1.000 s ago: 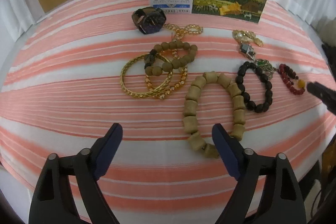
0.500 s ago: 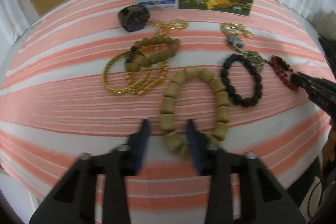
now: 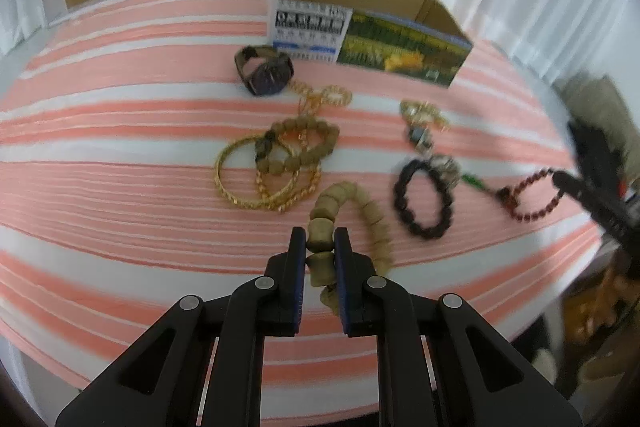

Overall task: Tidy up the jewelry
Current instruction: 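Close the left tool on the wooden bracelet while the right tool grips the red bracelet, then carry both bracelets over the cardboard box and open both tools to drop them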

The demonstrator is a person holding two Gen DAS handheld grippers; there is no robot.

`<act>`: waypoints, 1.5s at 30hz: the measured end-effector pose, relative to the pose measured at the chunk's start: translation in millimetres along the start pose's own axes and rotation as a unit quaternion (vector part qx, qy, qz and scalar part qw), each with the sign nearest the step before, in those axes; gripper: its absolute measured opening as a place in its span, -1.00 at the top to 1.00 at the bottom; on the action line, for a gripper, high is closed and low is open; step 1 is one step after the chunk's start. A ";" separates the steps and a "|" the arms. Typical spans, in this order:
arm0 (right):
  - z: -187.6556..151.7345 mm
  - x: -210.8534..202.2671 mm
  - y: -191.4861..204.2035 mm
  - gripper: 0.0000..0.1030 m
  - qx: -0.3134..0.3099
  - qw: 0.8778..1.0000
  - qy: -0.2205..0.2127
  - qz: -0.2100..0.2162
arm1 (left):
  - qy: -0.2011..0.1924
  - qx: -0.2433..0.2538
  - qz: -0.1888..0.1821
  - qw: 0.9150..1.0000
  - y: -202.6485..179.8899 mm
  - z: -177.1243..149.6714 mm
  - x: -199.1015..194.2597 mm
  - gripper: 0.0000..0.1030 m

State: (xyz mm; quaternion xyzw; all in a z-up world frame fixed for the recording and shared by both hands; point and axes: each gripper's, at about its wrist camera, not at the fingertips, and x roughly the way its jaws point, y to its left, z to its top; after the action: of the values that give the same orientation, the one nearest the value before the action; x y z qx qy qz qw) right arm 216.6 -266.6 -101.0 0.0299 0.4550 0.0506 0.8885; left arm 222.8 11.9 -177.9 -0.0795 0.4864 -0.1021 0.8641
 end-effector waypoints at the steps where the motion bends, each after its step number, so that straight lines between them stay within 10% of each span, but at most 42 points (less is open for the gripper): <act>1: 2.9 -4.1 1.1 0.66 0.000 1.000 -0.004 0.002 | -0.002 -0.005 -0.008 1.000 2.0 4.2 -3.5 0.76; 16: 46.1 -52.5 20.5 0.66 -0.010 0.997 -0.037 0.067 | -0.016 -0.035 -0.077 0.996 9.3 52.0 -55.5 0.77; 45: 199.8 -25.1 59.2 0.66 -0.066 0.991 -0.076 0.091 | -0.059 0.020 -0.051 0.997 -35.5 220.8 -42.9 0.77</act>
State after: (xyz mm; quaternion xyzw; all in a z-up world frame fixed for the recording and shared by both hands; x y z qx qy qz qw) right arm 360.4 -212.2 41.8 0.0162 0.3770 0.1593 0.9123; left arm 386.8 -3.1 -20.7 -0.0924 0.4280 -0.1510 0.8863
